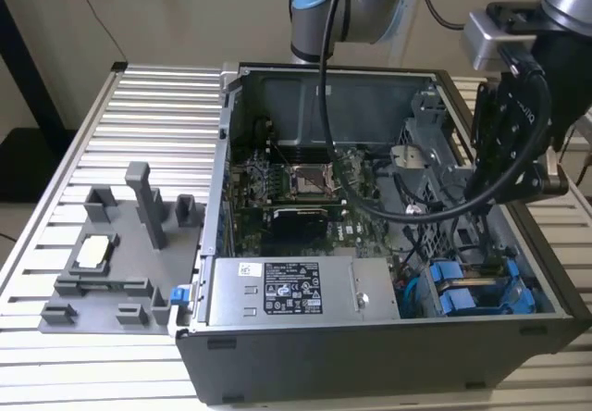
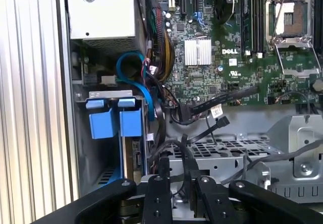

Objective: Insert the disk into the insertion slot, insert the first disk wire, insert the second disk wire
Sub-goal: 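Insert the first disk wire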

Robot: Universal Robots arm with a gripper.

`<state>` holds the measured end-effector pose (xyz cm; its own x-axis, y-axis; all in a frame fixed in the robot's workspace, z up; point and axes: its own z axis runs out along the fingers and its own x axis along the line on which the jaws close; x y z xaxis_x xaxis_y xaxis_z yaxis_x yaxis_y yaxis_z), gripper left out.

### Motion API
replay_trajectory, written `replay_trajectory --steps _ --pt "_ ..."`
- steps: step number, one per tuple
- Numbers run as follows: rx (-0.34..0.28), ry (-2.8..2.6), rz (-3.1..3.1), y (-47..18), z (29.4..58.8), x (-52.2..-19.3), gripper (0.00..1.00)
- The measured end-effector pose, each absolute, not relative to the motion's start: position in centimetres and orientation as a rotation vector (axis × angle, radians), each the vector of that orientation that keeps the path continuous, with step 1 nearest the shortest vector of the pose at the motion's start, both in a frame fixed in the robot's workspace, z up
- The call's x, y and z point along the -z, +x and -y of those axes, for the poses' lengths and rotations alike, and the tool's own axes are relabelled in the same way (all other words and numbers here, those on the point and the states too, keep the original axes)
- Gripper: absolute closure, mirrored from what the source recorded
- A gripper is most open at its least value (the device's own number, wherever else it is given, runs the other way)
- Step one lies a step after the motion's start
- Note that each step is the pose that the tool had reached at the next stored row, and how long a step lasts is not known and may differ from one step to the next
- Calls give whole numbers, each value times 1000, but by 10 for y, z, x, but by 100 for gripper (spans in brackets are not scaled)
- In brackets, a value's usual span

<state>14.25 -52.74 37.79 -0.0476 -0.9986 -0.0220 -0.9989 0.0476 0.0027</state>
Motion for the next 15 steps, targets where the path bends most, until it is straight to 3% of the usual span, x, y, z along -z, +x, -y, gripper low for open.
replay_trajectory --steps 15 --pt "-2 -2147 -2251 101 522 -378 73"
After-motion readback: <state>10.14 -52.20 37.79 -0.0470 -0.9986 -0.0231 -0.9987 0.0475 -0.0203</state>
